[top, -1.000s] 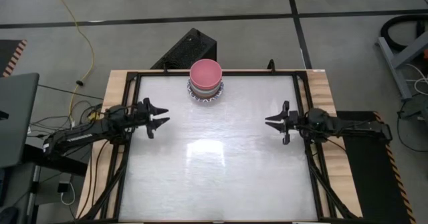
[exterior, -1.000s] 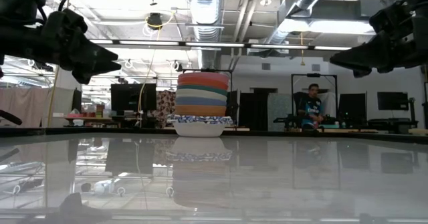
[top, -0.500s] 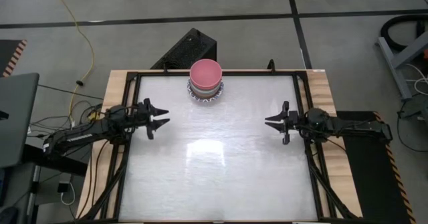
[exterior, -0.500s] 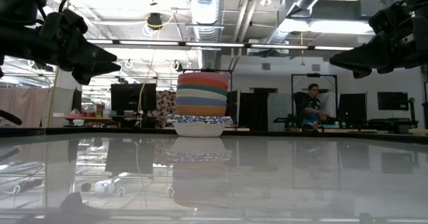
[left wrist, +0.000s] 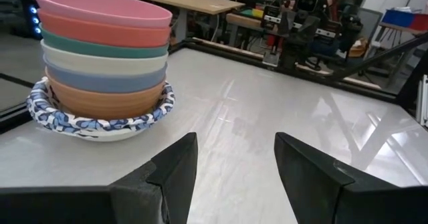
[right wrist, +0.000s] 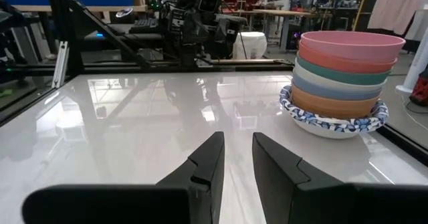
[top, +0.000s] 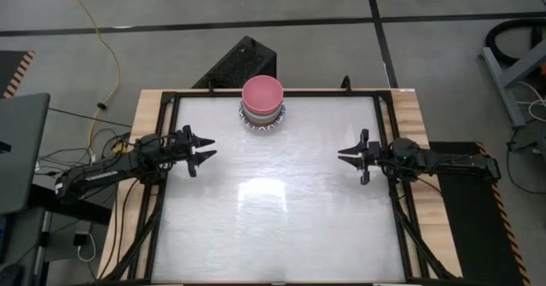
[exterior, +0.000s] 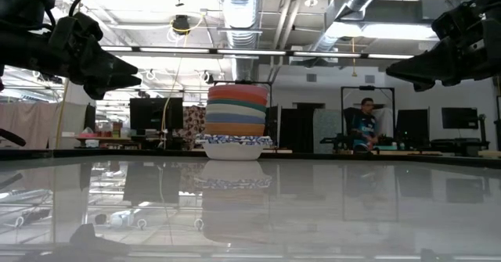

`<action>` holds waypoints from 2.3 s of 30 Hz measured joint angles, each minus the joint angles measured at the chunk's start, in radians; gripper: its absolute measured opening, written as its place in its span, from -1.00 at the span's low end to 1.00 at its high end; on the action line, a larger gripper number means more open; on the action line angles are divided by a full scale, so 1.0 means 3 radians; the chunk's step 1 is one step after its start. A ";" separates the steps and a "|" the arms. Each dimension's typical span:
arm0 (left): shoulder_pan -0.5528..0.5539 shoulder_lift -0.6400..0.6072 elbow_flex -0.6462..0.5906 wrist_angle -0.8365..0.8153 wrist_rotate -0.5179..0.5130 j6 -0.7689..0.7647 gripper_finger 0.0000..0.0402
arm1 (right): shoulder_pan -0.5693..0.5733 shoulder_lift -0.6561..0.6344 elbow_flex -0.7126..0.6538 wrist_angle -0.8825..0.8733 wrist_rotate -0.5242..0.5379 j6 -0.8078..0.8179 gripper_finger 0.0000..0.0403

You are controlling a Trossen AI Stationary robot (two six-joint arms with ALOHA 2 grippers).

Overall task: Nest bowls inside each other
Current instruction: Return to Home Position

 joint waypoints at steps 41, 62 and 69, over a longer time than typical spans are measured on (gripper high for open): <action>0.0000 0.0000 -0.0001 -0.0002 0.0002 -0.0001 -0.06 | 0.0000 0.0000 -0.0002 0.0010 -0.0008 0.0000 -0.50; 0.0000 0.0099 -0.0001 -0.0005 0.0004 -0.0002 -0.06 | 0.0001 -0.0001 -0.0002 0.0011 -0.0008 0.0000 -0.50; 0.0000 0.0099 -0.0001 -0.0004 0.0004 -0.0002 -0.06 | 0.0001 -0.0001 -0.0002 0.0011 -0.0008 0.0000 -0.50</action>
